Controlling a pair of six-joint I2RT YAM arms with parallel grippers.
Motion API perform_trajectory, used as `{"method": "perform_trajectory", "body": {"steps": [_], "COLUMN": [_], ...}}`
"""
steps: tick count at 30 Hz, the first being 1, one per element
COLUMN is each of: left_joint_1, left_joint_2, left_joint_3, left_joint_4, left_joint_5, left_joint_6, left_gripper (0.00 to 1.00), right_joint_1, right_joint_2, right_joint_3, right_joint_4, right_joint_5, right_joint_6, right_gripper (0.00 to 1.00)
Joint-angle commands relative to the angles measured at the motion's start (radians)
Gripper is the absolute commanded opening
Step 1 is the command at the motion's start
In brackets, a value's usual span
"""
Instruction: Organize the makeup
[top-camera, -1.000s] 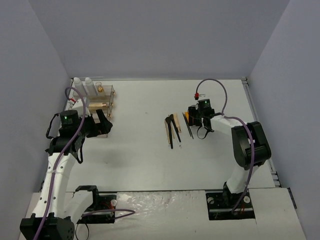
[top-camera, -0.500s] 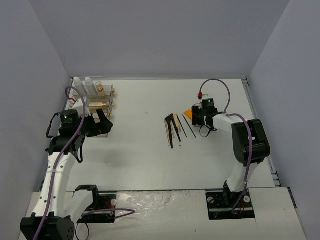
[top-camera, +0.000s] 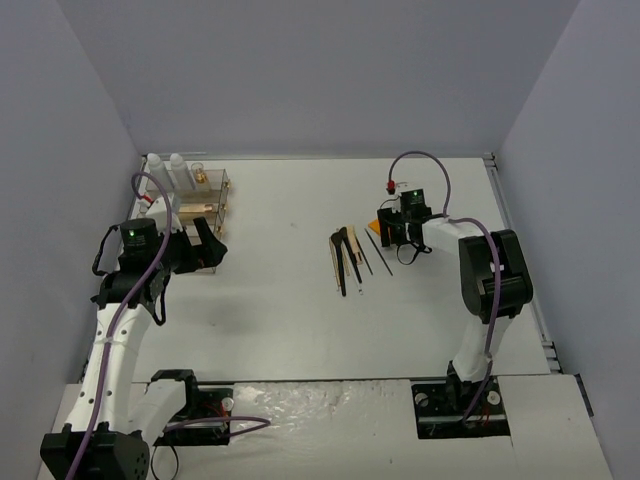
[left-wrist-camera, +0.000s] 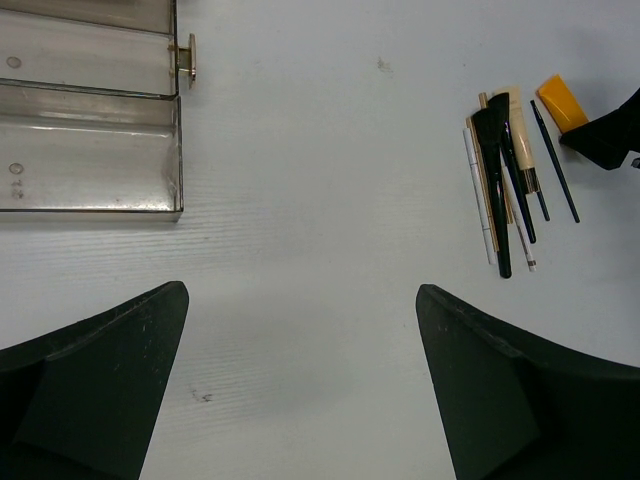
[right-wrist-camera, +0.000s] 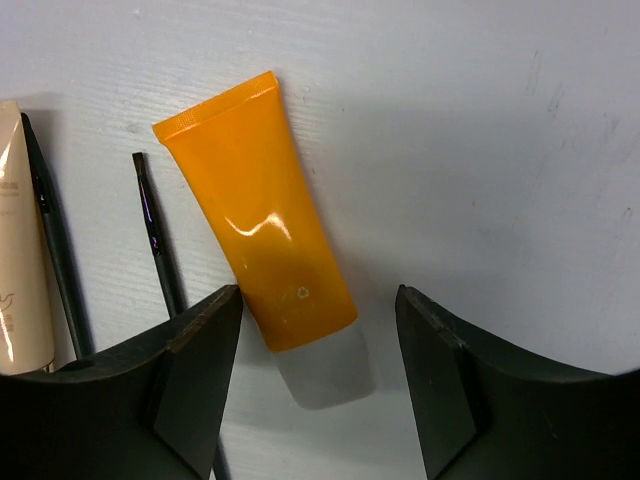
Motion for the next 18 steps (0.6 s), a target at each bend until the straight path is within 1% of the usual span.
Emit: {"method": "perform_trajectory", "body": {"steps": [1, 5, 9, 10, 12, 14, 18], "left_joint_1": [0.006, 0.007, 0.006, 0.005, -0.007, -0.028, -0.116], "left_joint_2": [0.002, 0.004, 0.020, 0.023, 0.032, 0.040, 0.064], "left_joint_3": [0.022, 0.020, 0.016, 0.018, 0.023, 0.034, 0.063], "left_joint_4": [0.073, 0.077, 0.074, 0.074, 0.074, 0.074, 0.076], "left_joint_5": [0.020, 0.023, 0.022, 0.022, 0.022, 0.026, 0.057], "left_joint_6": [0.000, -0.003, -0.021, -0.025, -0.038, -0.070, -0.147], "left_gripper": [0.97, 0.97, 0.97, 0.97, 0.97, 0.97, 0.97], "right_joint_1": [-0.004, -0.003, -0.003, -0.003, -0.002, 0.006, 0.067], "right_joint_2": [0.027, 0.016, -0.035, -0.053, -0.110, -0.162, -0.308], "right_joint_3": [0.040, 0.022, -0.002, -0.005, -0.009, -0.014, -0.040], "right_joint_4": [-0.105, -0.125, -0.128, -0.128, -0.128, -0.128, -0.128], "right_joint_5": [-0.035, -0.005, 0.012, 0.016, 0.015, -0.014, -0.065], "right_joint_6": [-0.063, -0.066, -0.065, -0.065, -0.063, -0.057, -0.022], "right_gripper": [0.54, 0.40, 0.20, 0.17, 0.13, 0.12, 0.11]}}
